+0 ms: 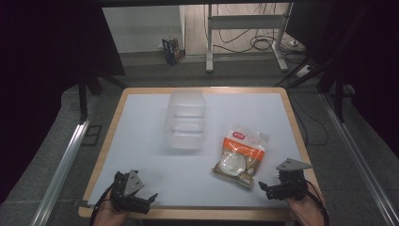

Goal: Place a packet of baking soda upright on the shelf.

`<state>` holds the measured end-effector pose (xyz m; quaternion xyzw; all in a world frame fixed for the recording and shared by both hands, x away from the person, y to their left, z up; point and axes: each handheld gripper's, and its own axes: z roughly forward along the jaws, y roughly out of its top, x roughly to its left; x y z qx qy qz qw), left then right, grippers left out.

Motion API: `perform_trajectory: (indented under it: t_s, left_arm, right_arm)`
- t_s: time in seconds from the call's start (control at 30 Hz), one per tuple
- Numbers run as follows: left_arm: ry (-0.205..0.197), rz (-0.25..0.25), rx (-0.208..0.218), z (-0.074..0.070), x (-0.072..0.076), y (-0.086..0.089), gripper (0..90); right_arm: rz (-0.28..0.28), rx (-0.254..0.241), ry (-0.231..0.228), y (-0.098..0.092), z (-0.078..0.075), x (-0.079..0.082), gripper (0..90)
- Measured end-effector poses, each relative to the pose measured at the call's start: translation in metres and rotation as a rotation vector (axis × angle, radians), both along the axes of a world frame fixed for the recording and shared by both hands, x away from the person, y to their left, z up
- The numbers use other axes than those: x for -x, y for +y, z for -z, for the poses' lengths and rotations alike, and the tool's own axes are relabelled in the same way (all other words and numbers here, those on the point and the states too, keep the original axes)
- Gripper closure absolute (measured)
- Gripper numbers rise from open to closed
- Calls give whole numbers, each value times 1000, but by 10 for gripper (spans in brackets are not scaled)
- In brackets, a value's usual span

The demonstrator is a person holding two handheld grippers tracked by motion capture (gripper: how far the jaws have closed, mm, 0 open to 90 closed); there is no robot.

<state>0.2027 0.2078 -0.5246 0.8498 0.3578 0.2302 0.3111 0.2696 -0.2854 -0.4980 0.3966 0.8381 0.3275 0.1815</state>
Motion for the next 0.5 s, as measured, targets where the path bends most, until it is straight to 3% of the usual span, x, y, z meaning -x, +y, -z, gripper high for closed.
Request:
perform_trajectory:
  t_s: [0.2, 0.5]
  left_arm:
    - [10, 4, 22, 0, -1, 3, 0]
    - [11, 9, 11, 0, -1, 1, 0]
  right_arm:
    - [5, 8, -5, -5, 3, -3, 0]
    - [-1, -6, -2, -5, 6, -4, 1]
